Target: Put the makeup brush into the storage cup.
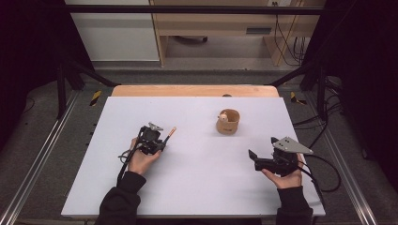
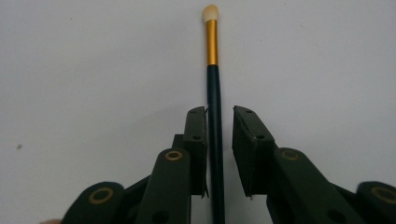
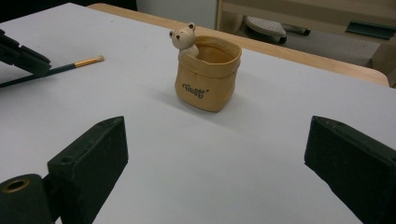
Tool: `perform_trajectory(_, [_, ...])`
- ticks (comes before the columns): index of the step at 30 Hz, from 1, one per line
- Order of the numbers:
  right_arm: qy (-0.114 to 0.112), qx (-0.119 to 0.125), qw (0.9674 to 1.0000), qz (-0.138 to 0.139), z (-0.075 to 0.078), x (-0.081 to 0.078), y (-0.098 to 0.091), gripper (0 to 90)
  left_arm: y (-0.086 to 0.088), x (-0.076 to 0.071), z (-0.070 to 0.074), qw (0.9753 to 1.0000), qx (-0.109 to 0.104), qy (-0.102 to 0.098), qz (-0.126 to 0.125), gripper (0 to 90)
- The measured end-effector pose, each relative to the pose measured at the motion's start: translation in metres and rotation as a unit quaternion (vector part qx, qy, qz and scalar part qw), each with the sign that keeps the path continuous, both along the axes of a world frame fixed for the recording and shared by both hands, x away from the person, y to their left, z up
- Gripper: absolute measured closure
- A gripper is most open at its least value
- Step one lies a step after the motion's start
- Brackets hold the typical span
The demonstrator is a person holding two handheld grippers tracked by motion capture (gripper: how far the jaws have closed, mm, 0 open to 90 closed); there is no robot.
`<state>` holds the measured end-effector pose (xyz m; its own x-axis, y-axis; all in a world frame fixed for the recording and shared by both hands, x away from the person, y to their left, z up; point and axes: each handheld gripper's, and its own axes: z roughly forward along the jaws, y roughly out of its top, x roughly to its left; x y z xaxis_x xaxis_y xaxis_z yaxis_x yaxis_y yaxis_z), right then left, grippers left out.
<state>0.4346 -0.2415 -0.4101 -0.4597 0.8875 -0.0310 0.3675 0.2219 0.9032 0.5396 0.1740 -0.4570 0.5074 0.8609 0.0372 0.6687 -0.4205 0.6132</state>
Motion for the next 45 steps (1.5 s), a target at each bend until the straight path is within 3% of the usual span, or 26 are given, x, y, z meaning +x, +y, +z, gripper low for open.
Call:
perform_trajectory(8, [-0.001,0.003,1.0,-0.001,0.001,0.0,-0.001,6.3,-0.009,0.012,0.015,0.999,0.024,0.02,-0.032,66.3])
perform_trajectory(21, [0.0,0.004,1.0,-0.002,0.001,0.0,-0.003,6.3,-0.01,0.025,0.008,0.996,0.045,0.061,-0.047,70.5])
perform_trajectory(45, [0.001,0.006,1.0,-0.001,0.001,0.0,-0.003,6.1,-0.013,0.028,0.005,0.9939,0.052,0.082,-0.052,80.7])
